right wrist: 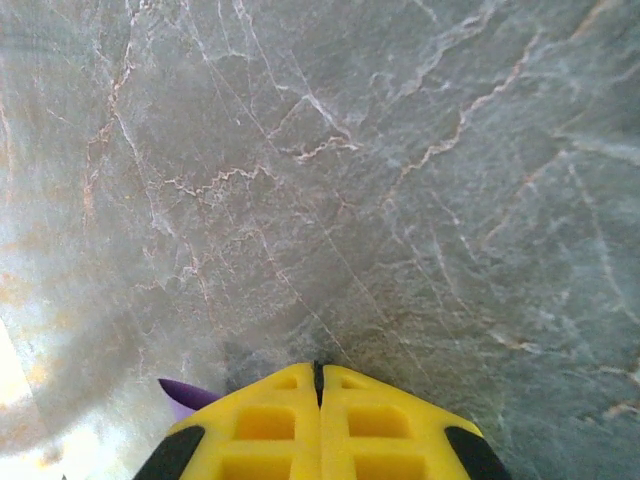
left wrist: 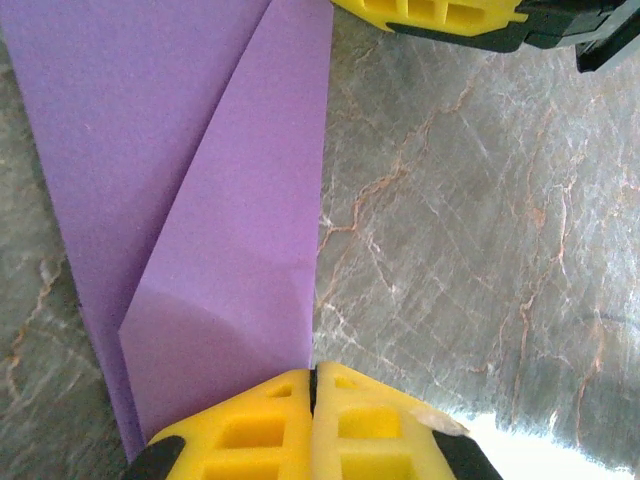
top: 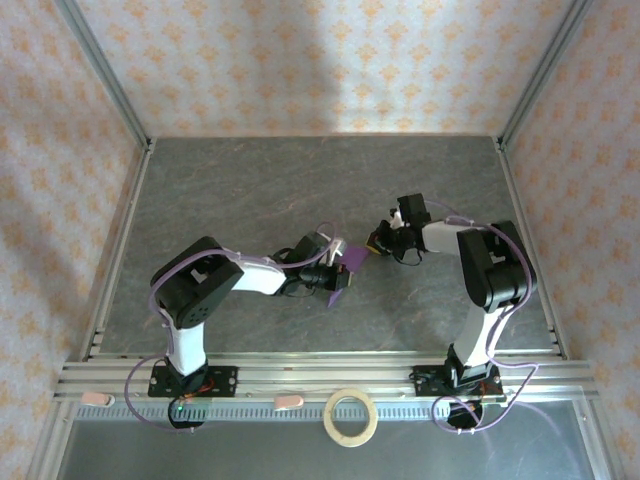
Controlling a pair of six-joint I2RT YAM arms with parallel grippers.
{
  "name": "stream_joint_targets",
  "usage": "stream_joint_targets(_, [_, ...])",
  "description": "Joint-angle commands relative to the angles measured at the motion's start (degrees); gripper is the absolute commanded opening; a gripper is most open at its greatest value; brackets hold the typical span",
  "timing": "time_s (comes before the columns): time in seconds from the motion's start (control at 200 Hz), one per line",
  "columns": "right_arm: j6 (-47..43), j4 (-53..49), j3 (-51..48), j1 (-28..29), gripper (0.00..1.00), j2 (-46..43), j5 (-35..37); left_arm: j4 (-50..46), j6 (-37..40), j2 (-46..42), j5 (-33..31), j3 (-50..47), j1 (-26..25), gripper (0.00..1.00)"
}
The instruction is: Fold a paper plane with a square sheet of paper (pick it up from the middle)
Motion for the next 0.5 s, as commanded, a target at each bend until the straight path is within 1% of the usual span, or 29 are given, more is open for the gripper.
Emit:
stream_joint_targets(0.0, [-1.78, 3.88, -1.46, -2.16, 0.0, -2.87, 8.11, -14.38, 0.44, 2.7, -1.34, -3.94, 0.18, 0.0])
stream_joint_targets(0.11, [-0.89, 6.34, -3.72, -2.18, 0.0, -7.91, 7.14, -14.41, 0.57, 2.52, -0.96, -3.48, 0.26, 0.0])
stream_joint_targets(0.135, [-0.82, 6.64, -4.31, -2.23, 0.0, -8.98, 6.72, -14.41, 0.53, 0.68, -0.82, -3.27, 0.26, 0.0])
stream_joint_targets(0.255, [0.8, 10.58, -8.52, -2.07, 0.03, -13.03, 0.53, -13.45, -0.54, -2.36, -0.11, -2.73, 0.2, 0.0])
stream_joint_targets(0.32, [1.85, 13.74, -11.6, -1.49, 0.05, -15.2, -2.18, -12.89, -1.48, -5.1, 1.07, -1.64, 0.21, 0.06])
stream_joint_targets(0.365, [2.12, 14.22, -13.5, -1.07, 0.08, -16.47, -2.34, -13.16, -1.76, -7.21, 1.41, -0.18, 0.25, 0.13])
stream_joint_targets(0.445, [3.06, 16.21, -17.32, -0.63, 0.18, -19.14, -2.89, -13.0, -2.61, -11.24, 0.94, 1.55, 0.77, 0.25])
stream_joint_targets(0.495, [4.02, 18.19, -19.93, -0.27, 0.24, -20.55, -3.6, -12.83, -4.08, -13.32, -0.34, 1.76, 1.61, 0.29])
